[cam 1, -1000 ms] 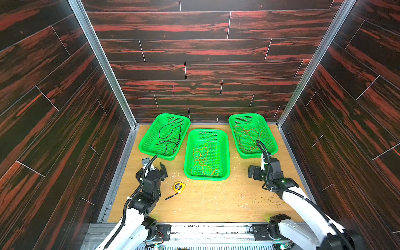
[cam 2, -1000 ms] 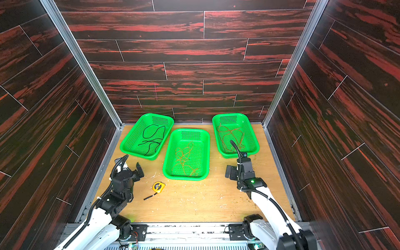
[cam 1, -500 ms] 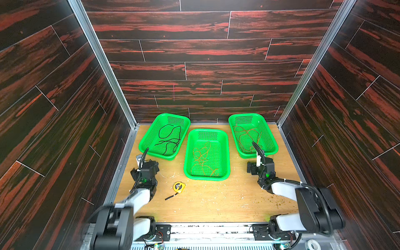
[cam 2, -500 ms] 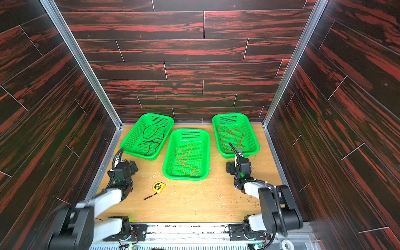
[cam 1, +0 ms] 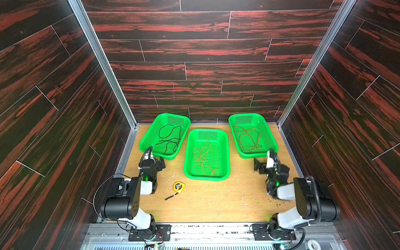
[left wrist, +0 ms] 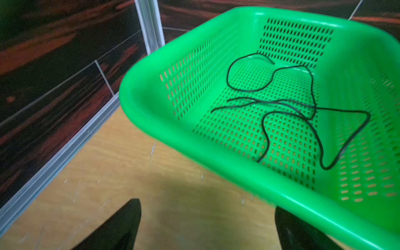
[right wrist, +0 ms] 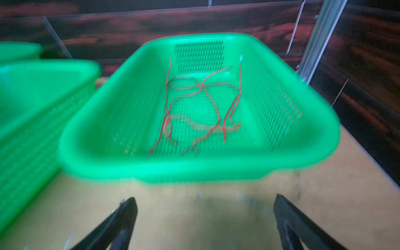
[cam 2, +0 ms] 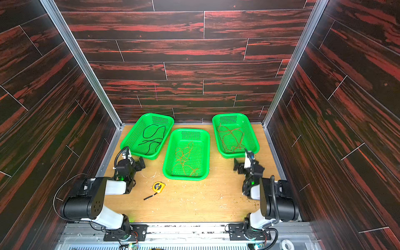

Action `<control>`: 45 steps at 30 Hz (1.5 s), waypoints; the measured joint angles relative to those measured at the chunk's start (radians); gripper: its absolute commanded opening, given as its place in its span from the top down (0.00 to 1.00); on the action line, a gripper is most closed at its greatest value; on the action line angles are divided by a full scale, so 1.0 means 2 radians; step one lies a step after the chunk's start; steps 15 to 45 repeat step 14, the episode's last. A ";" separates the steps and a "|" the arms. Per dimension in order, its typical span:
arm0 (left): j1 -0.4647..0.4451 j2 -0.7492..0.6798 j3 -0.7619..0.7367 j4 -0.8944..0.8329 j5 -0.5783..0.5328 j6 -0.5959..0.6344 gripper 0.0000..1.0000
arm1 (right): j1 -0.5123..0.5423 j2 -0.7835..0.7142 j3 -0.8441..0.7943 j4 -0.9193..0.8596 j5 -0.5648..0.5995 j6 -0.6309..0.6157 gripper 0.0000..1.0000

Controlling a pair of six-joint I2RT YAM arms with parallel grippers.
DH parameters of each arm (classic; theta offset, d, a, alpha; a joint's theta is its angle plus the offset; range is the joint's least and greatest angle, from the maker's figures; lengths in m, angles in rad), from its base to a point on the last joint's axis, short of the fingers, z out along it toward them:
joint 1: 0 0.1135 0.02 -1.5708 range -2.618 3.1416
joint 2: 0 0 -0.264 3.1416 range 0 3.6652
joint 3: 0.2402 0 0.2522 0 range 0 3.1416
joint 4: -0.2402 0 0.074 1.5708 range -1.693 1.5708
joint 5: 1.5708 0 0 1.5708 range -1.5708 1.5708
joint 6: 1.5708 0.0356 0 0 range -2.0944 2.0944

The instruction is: Untangle the cables

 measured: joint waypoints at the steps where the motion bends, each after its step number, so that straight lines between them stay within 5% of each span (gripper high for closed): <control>1: 0.000 0.000 0.002 -0.006 0.001 0.000 0.01 | -0.001 0.000 0.006 0.003 0.003 0.004 0.01; 45: 0.000 -0.001 0.017 -0.043 0.011 0.003 0.01 | 0.003 0.002 0.014 -0.007 0.026 0.015 0.01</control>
